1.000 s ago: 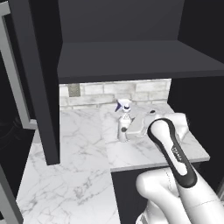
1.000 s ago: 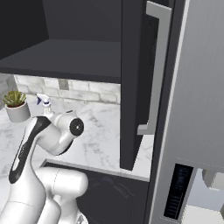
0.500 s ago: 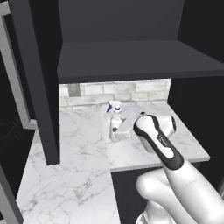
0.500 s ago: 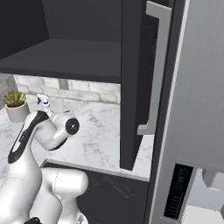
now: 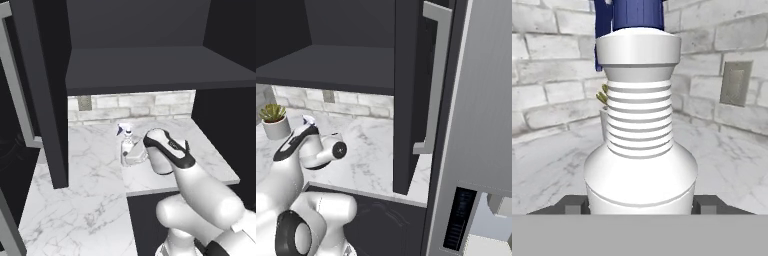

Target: Move the cutting board and knife to the sink. Then move spray from the cabinet to the counter.

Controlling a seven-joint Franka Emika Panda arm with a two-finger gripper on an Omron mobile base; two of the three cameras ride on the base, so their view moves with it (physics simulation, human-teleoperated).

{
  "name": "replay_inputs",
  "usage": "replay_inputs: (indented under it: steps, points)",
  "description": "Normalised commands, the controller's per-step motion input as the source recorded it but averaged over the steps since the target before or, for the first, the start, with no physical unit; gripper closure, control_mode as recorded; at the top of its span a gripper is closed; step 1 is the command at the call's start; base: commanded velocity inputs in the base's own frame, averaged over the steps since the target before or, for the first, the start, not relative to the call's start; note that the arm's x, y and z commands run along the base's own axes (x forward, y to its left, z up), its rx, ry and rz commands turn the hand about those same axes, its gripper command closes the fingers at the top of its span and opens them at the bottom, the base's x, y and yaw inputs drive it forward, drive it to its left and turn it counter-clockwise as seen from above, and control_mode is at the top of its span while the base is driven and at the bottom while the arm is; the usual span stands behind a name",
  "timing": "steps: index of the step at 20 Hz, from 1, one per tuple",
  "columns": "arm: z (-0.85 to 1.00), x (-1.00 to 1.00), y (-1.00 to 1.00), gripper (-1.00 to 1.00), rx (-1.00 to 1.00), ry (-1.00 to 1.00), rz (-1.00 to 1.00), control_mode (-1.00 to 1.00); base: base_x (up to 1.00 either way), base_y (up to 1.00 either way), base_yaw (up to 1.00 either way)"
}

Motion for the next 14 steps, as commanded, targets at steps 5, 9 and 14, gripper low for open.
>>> replay_inputs:
  steps: [5, 9, 14]
  points:
    - [-0.52, 0.2, 0.06, 1.0, -0.02, 0.01, 0.0, -1.0, 0.0, 0.0, 0.0]
    - [-0.46, 0.12, 0.05, 1.0, -0.04, 0.0, 0.0, -1.0, 0.0, 0.0, 0.0]
    - [-0.36, 0.0, 0.0, 1.0, -0.03, 0.0, 0.0, -1.0, 0.0, 0.0, 0.0]
